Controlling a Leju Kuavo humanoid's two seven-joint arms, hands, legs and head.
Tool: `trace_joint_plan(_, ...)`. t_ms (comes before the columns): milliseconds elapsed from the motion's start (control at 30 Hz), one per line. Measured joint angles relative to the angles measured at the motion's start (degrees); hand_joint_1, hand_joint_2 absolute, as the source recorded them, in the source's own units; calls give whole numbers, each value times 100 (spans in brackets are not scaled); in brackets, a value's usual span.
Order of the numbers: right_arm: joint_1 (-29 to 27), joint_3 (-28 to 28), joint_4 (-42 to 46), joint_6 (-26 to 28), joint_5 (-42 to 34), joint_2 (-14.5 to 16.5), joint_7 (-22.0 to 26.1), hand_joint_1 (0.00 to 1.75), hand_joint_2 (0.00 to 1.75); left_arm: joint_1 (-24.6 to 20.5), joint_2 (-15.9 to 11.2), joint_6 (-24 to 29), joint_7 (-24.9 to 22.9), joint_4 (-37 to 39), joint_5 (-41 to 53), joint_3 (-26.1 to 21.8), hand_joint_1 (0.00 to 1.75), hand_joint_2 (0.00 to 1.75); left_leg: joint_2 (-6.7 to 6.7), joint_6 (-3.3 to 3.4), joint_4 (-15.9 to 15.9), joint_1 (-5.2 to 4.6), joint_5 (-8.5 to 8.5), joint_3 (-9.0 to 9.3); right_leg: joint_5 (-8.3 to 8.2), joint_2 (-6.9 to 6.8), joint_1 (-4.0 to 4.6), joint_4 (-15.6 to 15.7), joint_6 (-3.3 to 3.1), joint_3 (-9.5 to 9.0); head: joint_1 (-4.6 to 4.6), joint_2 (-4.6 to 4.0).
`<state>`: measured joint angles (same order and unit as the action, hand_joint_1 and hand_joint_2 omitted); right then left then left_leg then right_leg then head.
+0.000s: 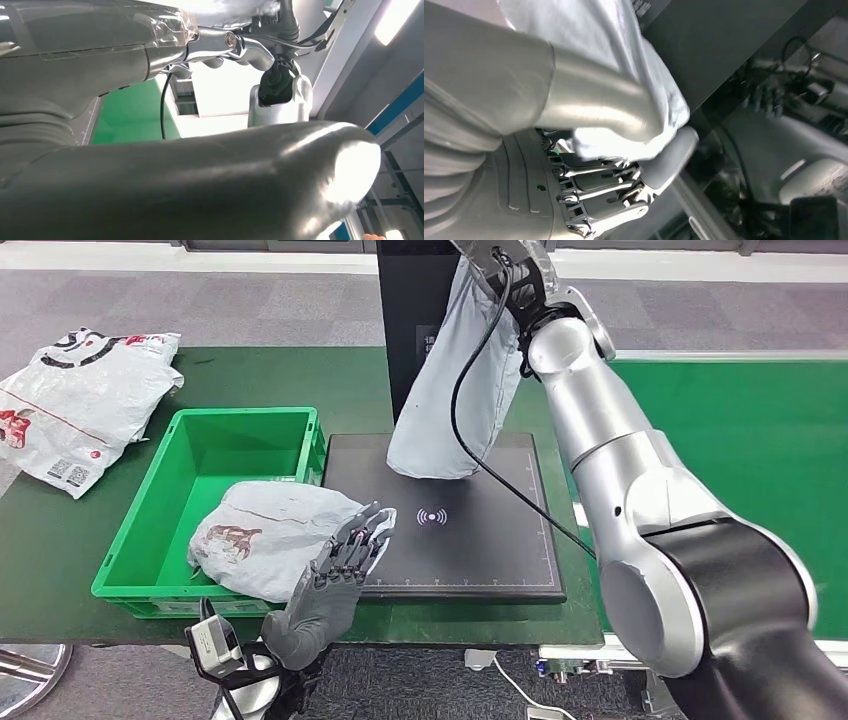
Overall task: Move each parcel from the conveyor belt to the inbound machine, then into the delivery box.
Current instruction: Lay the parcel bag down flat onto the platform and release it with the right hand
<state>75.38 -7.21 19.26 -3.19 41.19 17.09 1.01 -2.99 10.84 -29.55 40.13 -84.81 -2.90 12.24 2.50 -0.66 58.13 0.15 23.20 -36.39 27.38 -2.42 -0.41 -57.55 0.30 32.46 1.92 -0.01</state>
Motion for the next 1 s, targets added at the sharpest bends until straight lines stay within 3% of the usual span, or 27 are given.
trace_joint_plan(133, 35, 0, 2, -31, -38, 53, -9, 0, 175, -4, 25, 0, 0, 1, 7, 0, 0, 0, -5, -1, 0, 1, -1, 0, 1, -3, 4, 0, -1, 0, 0, 0)
trace_joint_plan(1000, 69, -83, 2, -641, -521, 29, -98, 0, 175, -106, 73, 22, 0, 103, 76, 0, 0, 0, -1, -2, 1, 1, -2, 1, -2, 0, 2, 0, -2, 1, 0, 0)
